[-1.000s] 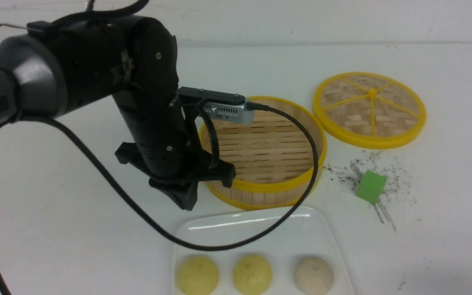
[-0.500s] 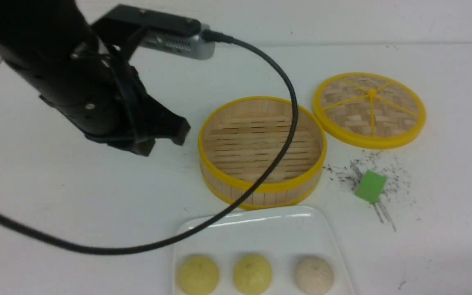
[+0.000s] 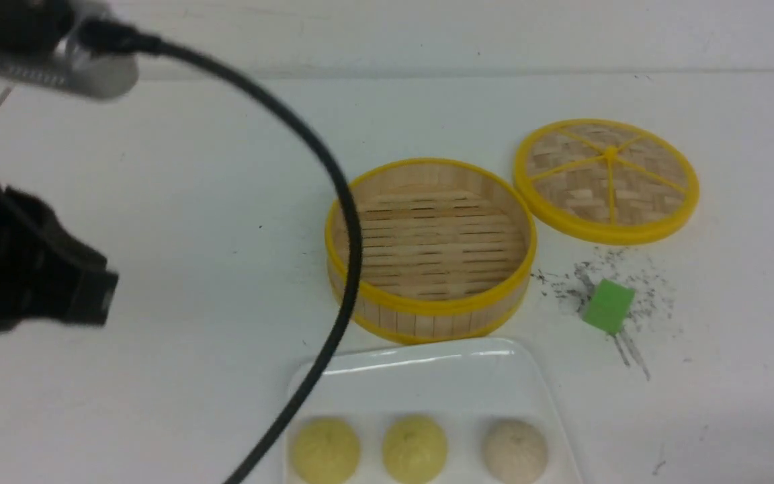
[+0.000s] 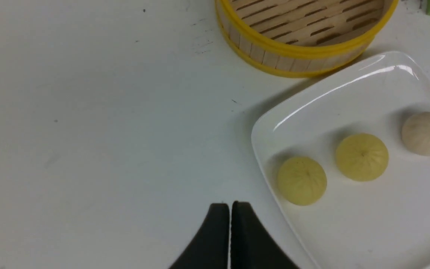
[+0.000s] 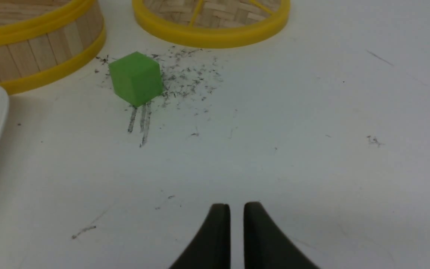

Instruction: Put the steamed buns into the plate on the white tablecloth.

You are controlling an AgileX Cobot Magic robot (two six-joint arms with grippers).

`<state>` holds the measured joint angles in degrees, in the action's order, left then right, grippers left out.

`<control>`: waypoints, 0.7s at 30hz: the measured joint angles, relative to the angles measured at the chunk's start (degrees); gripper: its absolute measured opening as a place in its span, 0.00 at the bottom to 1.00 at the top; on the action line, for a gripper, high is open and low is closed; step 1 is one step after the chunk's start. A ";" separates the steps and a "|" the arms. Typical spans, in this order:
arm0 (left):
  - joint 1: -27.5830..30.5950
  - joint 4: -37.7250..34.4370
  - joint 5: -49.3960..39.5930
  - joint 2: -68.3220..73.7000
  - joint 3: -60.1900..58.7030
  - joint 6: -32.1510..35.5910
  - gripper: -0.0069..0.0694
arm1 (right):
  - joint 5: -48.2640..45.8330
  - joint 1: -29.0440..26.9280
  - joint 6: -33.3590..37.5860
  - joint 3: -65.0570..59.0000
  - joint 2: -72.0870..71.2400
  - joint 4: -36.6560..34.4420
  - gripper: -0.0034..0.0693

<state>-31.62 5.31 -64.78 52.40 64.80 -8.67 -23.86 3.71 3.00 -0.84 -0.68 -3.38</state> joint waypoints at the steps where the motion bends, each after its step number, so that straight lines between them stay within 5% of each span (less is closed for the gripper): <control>1: 0.00 -1.88 3.28 -2.95 -4.98 -0.68 0.12 | 0.00 0.00 0.00 0.00 0.00 0.00 0.17; 5: 0.00 -9.01 18.22 -11.44 -21.46 -2.35 0.11 | 0.00 0.00 0.00 0.00 0.00 0.00 0.17; 13: 0.00 -12.14 53.88 -20.25 -41.87 -3.38 0.12 | 0.00 0.00 0.00 0.00 0.00 0.00 0.19; 21: 0.00 -12.41 61.18 -20.44 -47.74 -4.11 0.12 | 0.00 0.00 0.00 0.00 0.00 0.00 0.20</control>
<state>-31.62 -7.10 -3.60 31.96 17.07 -12.78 -23.86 3.71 3.00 -0.84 -0.68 -3.38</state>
